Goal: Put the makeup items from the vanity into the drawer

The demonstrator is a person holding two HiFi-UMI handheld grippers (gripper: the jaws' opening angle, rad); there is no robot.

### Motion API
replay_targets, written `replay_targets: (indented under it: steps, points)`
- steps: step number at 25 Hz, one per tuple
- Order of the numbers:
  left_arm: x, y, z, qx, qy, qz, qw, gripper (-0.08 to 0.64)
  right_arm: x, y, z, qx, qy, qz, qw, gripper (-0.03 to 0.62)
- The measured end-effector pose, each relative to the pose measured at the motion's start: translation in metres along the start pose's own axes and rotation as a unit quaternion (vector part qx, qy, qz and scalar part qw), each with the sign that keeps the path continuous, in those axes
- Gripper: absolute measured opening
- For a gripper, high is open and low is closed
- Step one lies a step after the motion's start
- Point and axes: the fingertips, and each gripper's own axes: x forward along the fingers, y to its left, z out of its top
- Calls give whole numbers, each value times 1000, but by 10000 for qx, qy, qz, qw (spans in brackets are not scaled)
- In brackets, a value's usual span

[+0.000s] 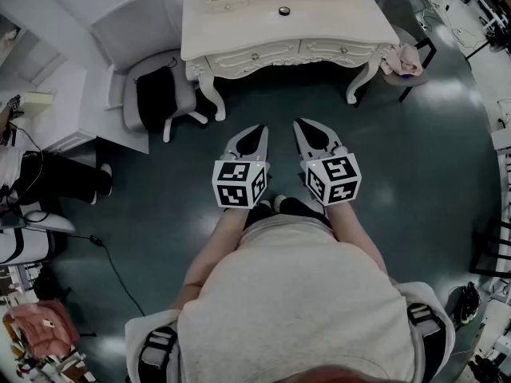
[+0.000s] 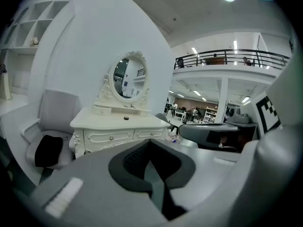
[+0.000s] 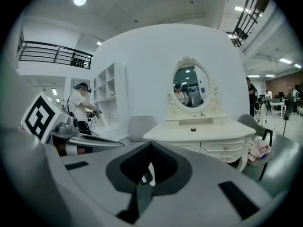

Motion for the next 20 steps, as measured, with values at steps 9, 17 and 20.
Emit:
replay_targets:
  steps: [9, 17, 20]
  points:
    - [12, 2, -4, -162, -63, 72, 9998, 9, 1, -5, -3, 50, 38, 153, 9999, 8]
    - [21, -7, 4, -207, -271, 5, 9994, 9, -3, -14, 3, 272, -182, 455, 9984, 8]
    - [22, -15, -3, -213, -238, 58, 9995, 9, -5, -13, -3, 323, -95, 650, 9973, 8]
